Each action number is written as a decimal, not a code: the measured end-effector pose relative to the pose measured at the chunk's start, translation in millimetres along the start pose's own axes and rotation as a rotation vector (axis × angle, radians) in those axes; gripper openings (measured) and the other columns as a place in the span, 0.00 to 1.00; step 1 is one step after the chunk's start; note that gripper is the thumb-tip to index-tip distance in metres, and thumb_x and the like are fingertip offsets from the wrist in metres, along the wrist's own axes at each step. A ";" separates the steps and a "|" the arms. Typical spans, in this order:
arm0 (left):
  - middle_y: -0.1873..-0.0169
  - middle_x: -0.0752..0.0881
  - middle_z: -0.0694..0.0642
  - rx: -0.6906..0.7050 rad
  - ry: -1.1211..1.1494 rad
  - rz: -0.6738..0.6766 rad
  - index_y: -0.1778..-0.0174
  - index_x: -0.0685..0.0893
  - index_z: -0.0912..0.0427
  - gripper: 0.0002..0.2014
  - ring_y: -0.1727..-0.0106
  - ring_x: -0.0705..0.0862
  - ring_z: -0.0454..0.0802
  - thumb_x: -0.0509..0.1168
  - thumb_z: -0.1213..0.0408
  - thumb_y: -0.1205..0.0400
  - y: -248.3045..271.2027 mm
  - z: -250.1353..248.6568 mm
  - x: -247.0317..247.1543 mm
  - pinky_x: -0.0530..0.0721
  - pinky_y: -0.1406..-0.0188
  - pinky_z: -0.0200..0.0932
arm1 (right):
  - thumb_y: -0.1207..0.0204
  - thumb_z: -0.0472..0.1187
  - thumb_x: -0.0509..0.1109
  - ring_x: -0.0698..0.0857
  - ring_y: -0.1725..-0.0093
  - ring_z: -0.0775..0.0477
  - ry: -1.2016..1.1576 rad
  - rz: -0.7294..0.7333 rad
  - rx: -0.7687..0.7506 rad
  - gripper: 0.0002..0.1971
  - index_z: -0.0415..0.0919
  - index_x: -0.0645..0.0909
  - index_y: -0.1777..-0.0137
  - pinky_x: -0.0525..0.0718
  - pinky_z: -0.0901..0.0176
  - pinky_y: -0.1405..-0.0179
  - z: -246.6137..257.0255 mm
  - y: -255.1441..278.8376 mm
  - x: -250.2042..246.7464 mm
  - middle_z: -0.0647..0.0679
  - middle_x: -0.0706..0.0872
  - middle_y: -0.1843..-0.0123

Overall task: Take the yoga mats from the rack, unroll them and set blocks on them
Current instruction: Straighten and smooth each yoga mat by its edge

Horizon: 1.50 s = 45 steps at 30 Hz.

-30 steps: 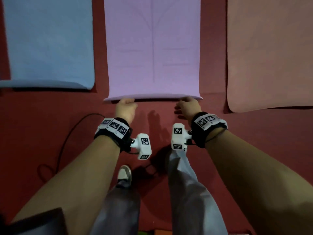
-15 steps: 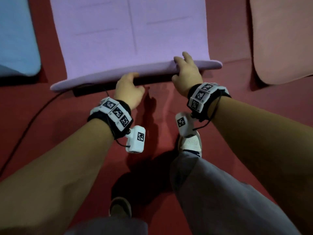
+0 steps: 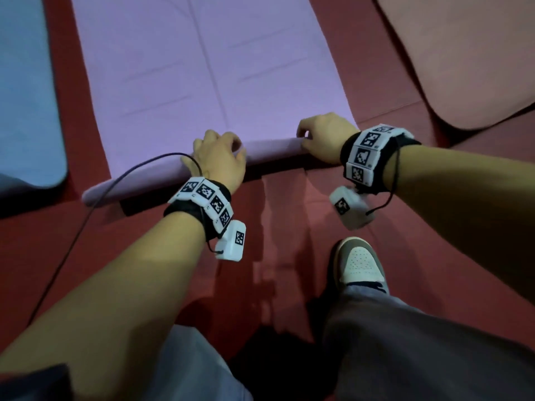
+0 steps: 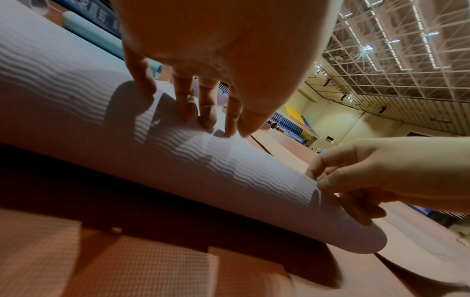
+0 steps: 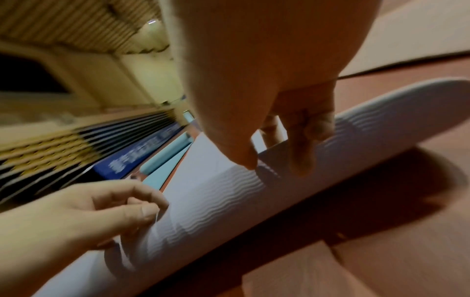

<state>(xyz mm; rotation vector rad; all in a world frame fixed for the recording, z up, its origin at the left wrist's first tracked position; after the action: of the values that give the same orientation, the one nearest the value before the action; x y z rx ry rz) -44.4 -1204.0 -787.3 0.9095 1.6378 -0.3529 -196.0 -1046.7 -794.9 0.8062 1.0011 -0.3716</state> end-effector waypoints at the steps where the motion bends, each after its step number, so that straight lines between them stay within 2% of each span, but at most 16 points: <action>1: 0.38 0.80 0.56 0.011 -0.009 0.017 0.40 0.83 0.45 0.12 0.33 0.74 0.63 0.62 0.50 0.17 2.2 -1.5 1.8 0.70 0.32 0.67 | 0.22 0.42 0.64 0.83 0.41 0.38 -0.010 0.000 0.010 0.12 0.47 0.85 0.42 0.80 0.52 0.46 -0.5 6.8 5.3 0.43 0.87 0.41; 3: 0.36 0.80 0.57 -0.005 -0.028 0.069 0.34 0.79 0.46 0.16 0.31 0.74 0.63 0.62 0.50 0.17 8.8 -0.8 7.3 0.69 0.31 0.66 | 0.22 0.41 0.65 0.83 0.43 0.38 -0.023 -0.005 0.046 0.11 0.47 0.86 0.44 0.79 0.54 0.50 -3.4 20.4 18.4 0.43 0.86 0.41; 5: 0.38 0.82 0.56 -0.012 -0.049 0.132 0.38 0.82 0.47 0.14 0.33 0.77 0.63 0.60 0.48 0.16 15.7 1.2 16.8 0.70 0.31 0.64 | 0.21 0.41 0.65 0.82 0.43 0.37 -0.039 -0.009 0.076 0.12 0.47 0.87 0.43 0.76 0.56 0.52 -8.5 33.8 34.4 0.42 0.81 0.39; 8: 0.46 0.87 0.55 -0.005 -0.090 0.227 0.49 0.86 0.49 0.14 0.41 0.82 0.62 0.59 0.45 0.17 20.7 6.5 36.0 0.75 0.35 0.61 | 0.19 0.41 0.63 0.78 0.37 0.37 -0.064 0.041 0.109 0.15 0.50 0.86 0.37 0.74 0.54 0.47 -17.8 43.5 58.4 0.43 0.76 0.36; 12: 0.48 0.87 0.58 -0.035 -0.090 0.343 0.46 0.84 0.53 0.17 0.46 0.84 0.62 0.61 0.44 0.17 32.8 14.6 62.5 0.81 0.41 0.55 | 0.19 0.44 0.62 0.73 0.31 0.37 -0.007 0.116 0.135 0.16 0.54 0.83 0.33 0.75 0.48 0.37 -29.9 46.7 76.3 0.45 0.77 0.32; 16: 0.46 0.86 0.59 -0.065 -0.056 0.397 0.47 0.80 0.53 0.17 0.49 0.83 0.62 0.63 0.42 0.18 41.1 23.1 83.6 0.83 0.47 0.52 | 0.18 0.44 0.63 0.76 0.32 0.37 -0.046 0.169 0.172 0.16 0.49 0.82 0.33 0.78 0.46 0.33 -40.8 46.7 83.4 0.42 0.77 0.32; 19: 0.47 0.85 0.59 -0.080 -0.037 0.420 0.48 0.77 0.53 0.17 0.53 0.80 0.60 0.63 0.42 0.18 44.2 27.4 97.0 0.79 0.53 0.48 | 0.19 0.42 0.62 0.77 0.32 0.36 -0.050 0.210 0.166 0.17 0.48 0.81 0.31 0.77 0.46 0.31 -44.7 47.3 92.8 0.41 0.76 0.32; 23: 0.46 0.85 0.59 -0.134 0.008 0.406 0.45 0.75 0.53 0.18 0.48 0.82 0.62 0.63 0.41 0.18 50.1 34.4 112.9 0.82 0.47 0.52 | 0.20 0.40 0.62 0.76 0.32 0.36 -0.082 0.211 0.184 0.18 0.47 0.80 0.31 0.78 0.46 0.32 -52.0 46.6 97.7 0.42 0.76 0.31; 25: 0.46 0.85 0.59 -0.156 0.017 0.391 0.45 0.74 0.52 0.19 0.49 0.82 0.63 0.62 0.40 0.18 51.7 37.1 115.2 0.81 0.49 0.52 | 0.19 0.41 0.62 0.76 0.32 0.36 -0.098 0.186 0.229 0.18 0.45 0.79 0.30 0.78 0.46 0.32 -56.6 44.9 95.7 0.41 0.76 0.31; 30: 0.48 0.85 0.58 -0.165 -0.005 0.397 0.47 0.74 0.53 0.20 0.49 0.83 0.64 0.65 0.39 0.21 45.4 36.9 120.9 0.84 0.45 0.56 | 0.20 0.44 0.62 0.79 0.38 0.33 -0.138 0.119 0.396 0.18 0.44 0.77 0.31 0.80 0.44 0.36 -84.8 46.3 88.9 0.39 0.72 0.32; 34: 0.44 0.83 0.61 -0.135 -0.090 0.406 0.39 0.73 0.56 0.26 0.44 0.83 0.65 0.66 0.40 0.20 41.2 33.0 122.5 0.82 0.49 0.53 | 0.17 0.46 0.59 0.80 0.40 0.29 -0.243 0.063 0.555 0.19 0.43 0.72 0.28 0.78 0.45 0.37 -110.0 50.5 87.5 0.37 0.69 0.28; 36: 0.43 0.83 0.62 -0.109 -0.103 0.394 0.38 0.74 0.57 0.25 0.44 0.83 0.65 0.66 0.41 0.20 40.9 30.2 121.0 0.80 0.52 0.52 | 0.16 0.47 0.60 0.79 0.36 0.30 -0.348 0.017 0.654 0.21 0.42 0.68 0.25 0.75 0.47 0.40 -120.6 55.6 86.4 0.35 0.71 0.27; 39: 0.46 0.84 0.62 -0.040 -0.084 0.369 0.41 0.74 0.56 0.19 0.49 0.83 0.64 0.67 0.47 0.19 39.7 22.4 118.9 0.79 0.55 0.50 | 0.17 0.46 0.65 0.80 0.34 0.32 -0.575 -0.040 0.735 0.26 0.41 0.63 0.22 0.76 0.45 0.36 -126.8 57.9 89.6 0.36 0.78 0.30; 42: 0.47 0.85 0.59 0.072 -0.052 0.370 0.41 0.76 0.54 0.12 0.55 0.80 0.59 0.65 0.59 0.18 36.8 5.1 114.2 0.76 0.59 0.46 | 0.21 0.36 0.69 0.86 0.42 0.32 -0.940 -0.102 0.824 0.30 0.41 0.60 0.23 0.87 0.42 0.46 -127.6 57.7 98.3 0.37 0.80 0.36; 44: 0.48 0.85 0.55 0.118 -0.019 0.412 0.41 0.76 0.51 0.13 0.55 0.82 0.59 0.65 0.62 0.21 34.2 -5.7 112.5 0.76 0.62 0.44 | 0.20 0.32 0.66 0.88 0.51 0.40 -1.174 -0.108 0.835 0.28 0.41 0.59 0.23 0.91 0.53 0.64 -126.4 57.3 103.2 0.40 0.82 0.42; 45: 0.49 0.85 0.54 0.134 -0.009 0.432 0.43 0.76 0.49 0.13 0.55 0.83 0.58 0.65 0.61 0.22 32.2 -10.5 112.4 0.76 0.62 0.44 | 0.18 0.32 0.63 0.88 0.55 0.44 -1.266 -0.101 0.830 0.27 0.39 0.60 0.22 0.88 0.59 0.73 -125.3 58.1 103.5 0.42 0.81 0.44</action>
<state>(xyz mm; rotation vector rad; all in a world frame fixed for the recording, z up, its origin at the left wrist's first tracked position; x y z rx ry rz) -31.6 -1134.4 -881.0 1.3281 1.3753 -0.1669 -182.4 -906.9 -895.2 0.9989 -0.3605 -1.2317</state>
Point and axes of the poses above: each hand's wrist, its own y-axis away from the middle knuckle, its own x-axis out of the palm, z = x × y, the point moved 7 cm from there along -y, towards the middle knuckle
